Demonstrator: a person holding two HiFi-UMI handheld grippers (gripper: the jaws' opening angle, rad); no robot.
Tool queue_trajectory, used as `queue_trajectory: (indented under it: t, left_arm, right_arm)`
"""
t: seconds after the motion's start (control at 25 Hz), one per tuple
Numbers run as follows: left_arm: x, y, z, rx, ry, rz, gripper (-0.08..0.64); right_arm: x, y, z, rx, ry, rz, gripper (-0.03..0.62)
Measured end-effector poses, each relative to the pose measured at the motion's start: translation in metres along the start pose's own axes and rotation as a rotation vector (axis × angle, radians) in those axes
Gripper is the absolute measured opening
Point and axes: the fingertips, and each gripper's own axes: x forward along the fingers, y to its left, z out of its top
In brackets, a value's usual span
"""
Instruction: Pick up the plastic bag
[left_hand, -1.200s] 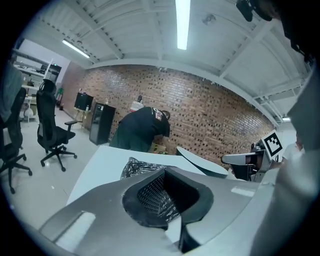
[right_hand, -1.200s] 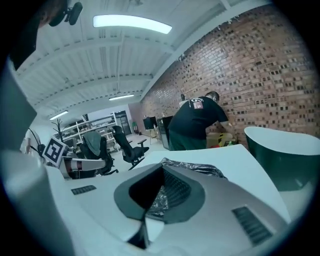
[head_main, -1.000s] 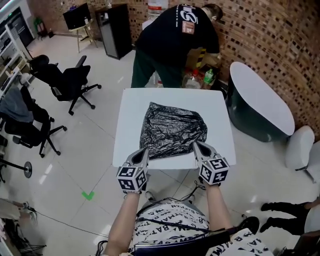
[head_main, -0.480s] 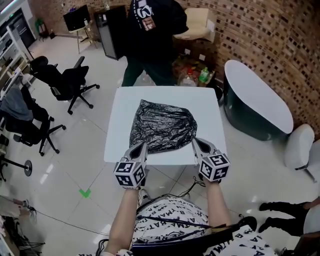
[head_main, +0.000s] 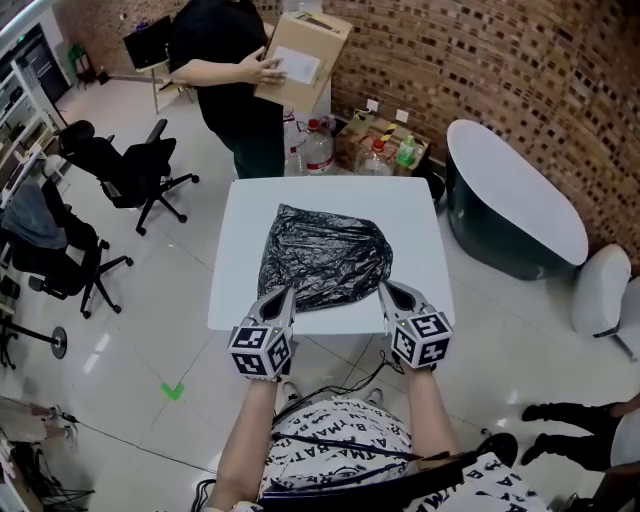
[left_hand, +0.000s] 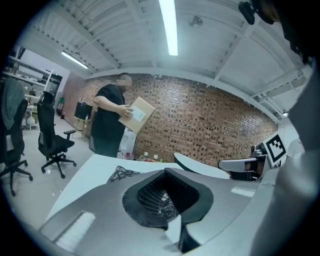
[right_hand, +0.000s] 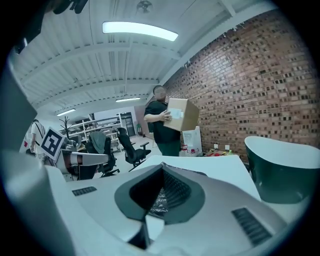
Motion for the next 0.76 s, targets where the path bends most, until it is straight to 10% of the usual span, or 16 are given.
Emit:
queue_trajectory:
  t: [0.76]
  left_arm:
    - [-0.007,0.002,-0.003,-0.016,-0.007,-0.018,0.002]
  right_arm:
    - [-0.008,0.014,0.003,-0.054,0.018,-0.013,0.000]
